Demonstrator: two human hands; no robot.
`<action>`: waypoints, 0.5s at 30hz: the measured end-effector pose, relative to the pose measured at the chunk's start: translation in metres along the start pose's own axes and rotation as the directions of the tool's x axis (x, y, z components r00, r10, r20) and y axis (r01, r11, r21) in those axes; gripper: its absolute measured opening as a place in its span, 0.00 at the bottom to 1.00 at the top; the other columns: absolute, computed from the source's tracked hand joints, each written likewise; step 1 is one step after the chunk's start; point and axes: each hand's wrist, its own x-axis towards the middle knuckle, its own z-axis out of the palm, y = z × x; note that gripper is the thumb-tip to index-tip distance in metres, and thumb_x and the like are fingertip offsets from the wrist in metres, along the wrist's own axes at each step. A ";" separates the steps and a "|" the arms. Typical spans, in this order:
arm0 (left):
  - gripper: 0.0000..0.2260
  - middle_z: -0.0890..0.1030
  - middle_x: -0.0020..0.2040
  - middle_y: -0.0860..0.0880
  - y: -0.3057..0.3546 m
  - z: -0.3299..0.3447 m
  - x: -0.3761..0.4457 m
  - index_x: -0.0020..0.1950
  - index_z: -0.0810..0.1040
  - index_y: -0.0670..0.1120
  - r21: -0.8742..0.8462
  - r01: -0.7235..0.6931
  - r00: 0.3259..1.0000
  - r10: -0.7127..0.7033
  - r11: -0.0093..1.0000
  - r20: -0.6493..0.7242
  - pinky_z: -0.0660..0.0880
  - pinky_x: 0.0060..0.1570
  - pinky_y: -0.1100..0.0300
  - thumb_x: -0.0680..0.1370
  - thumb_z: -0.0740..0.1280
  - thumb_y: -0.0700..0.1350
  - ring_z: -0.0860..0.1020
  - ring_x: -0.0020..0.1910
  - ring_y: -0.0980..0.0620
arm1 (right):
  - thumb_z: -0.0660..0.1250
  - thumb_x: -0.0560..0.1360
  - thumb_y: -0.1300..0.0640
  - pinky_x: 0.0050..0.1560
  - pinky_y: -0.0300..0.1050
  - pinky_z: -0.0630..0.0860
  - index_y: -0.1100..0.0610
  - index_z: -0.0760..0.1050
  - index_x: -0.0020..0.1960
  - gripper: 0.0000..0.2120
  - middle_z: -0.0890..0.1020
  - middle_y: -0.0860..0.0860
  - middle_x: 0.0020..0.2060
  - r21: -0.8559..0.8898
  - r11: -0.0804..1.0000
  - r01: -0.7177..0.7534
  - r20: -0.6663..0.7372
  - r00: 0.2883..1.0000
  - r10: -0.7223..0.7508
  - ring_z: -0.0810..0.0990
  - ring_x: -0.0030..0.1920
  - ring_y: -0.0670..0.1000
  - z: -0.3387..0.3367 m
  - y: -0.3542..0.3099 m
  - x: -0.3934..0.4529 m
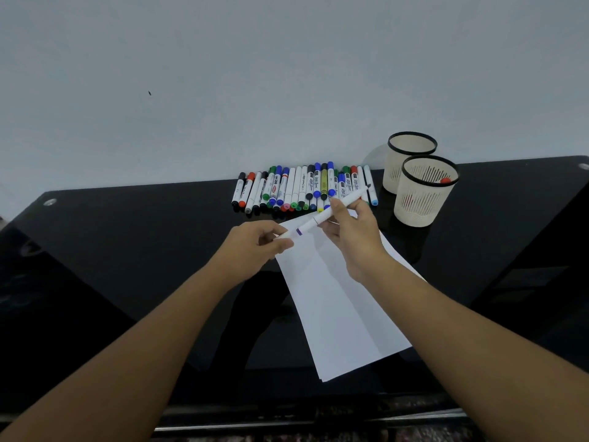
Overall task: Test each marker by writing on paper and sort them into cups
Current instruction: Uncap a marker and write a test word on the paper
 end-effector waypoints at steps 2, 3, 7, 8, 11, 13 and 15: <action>0.10 0.84 0.44 0.55 -0.006 0.000 0.000 0.58 0.83 0.54 0.033 0.009 1.000 -0.009 0.999 0.000 0.79 0.45 0.59 0.79 0.70 0.54 0.81 0.43 0.55 | 0.67 0.83 0.55 0.57 0.48 0.84 0.57 0.75 0.61 0.09 0.84 0.55 0.55 0.015 0.999 -0.039 0.005 0.999 0.039 0.87 0.50 0.51 -0.001 0.002 0.002; 0.11 0.84 0.47 0.56 -0.011 0.001 0.000 0.59 0.82 0.54 0.068 0.007 1.000 -0.006 0.998 -0.009 0.79 0.47 0.58 0.79 0.70 0.55 0.81 0.44 0.55 | 0.66 0.84 0.54 0.54 0.46 0.84 0.56 0.75 0.61 0.09 0.84 0.55 0.56 -0.024 0.998 -0.056 0.006 0.998 0.056 0.87 0.50 0.51 -0.001 0.003 0.003; 0.15 0.78 0.57 0.54 -0.040 -0.001 0.002 0.66 0.81 0.52 0.289 -0.001 0.998 0.020 0.957 -0.063 0.72 0.56 0.60 0.80 0.69 0.54 0.75 0.55 0.56 | 0.65 0.84 0.52 0.54 0.47 0.83 0.51 0.67 0.75 0.20 0.84 0.58 0.56 -0.346 0.937 -0.048 0.041 0.997 0.066 0.84 0.47 0.50 -0.003 0.007 0.005; 0.16 0.77 0.57 0.53 -0.047 -0.002 0.002 0.67 0.81 0.53 0.314 -0.003 0.997 0.027 0.949 -0.070 0.71 0.57 0.60 0.81 0.69 0.53 0.74 0.56 0.55 | 0.65 0.84 0.52 0.54 0.47 0.83 0.46 0.61 0.79 0.26 0.84 0.58 0.54 -0.425 0.905 -0.020 0.065 0.996 0.052 0.85 0.47 0.50 -0.005 0.009 0.005; 0.17 0.73 0.57 0.53 -0.060 0.000 0.000 0.71 0.77 0.53 0.339 -0.025 0.999 0.040 0.940 -0.037 0.72 0.59 0.58 0.82 0.67 0.49 0.71 0.56 0.55 | 0.62 0.85 0.53 0.58 0.52 0.83 0.36 0.66 0.75 0.21 0.84 0.54 0.53 -0.598 0.786 0.156 0.200 0.979 -0.041 0.85 0.49 0.51 -0.007 0.013 0.005; 0.17 0.72 0.58 0.53 -0.064 0.002 -0.001 0.71 0.77 0.54 0.331 -0.032 0.999 0.044 0.943 -0.029 0.72 0.58 0.60 0.82 0.67 0.47 0.71 0.57 0.55 | 0.58 0.86 0.54 0.63 0.53 0.81 0.39 0.75 0.68 0.15 0.81 0.45 0.56 -0.658 0.714 0.237 0.282 0.958 -0.058 0.84 0.50 0.48 -0.008 0.014 0.006; 0.17 0.73 0.59 0.53 -0.066 0.003 -0.001 0.70 0.76 0.56 0.289 -0.023 0.998 0.040 0.957 -0.051 0.73 0.60 0.57 0.81 0.67 0.48 0.71 0.59 0.53 | 0.56 0.86 0.56 0.66 0.51 0.78 0.43 0.75 0.69 0.16 0.82 0.41 0.55 -0.650 0.722 0.236 0.321 0.947 -0.021 0.83 0.53 0.45 -0.007 0.015 0.007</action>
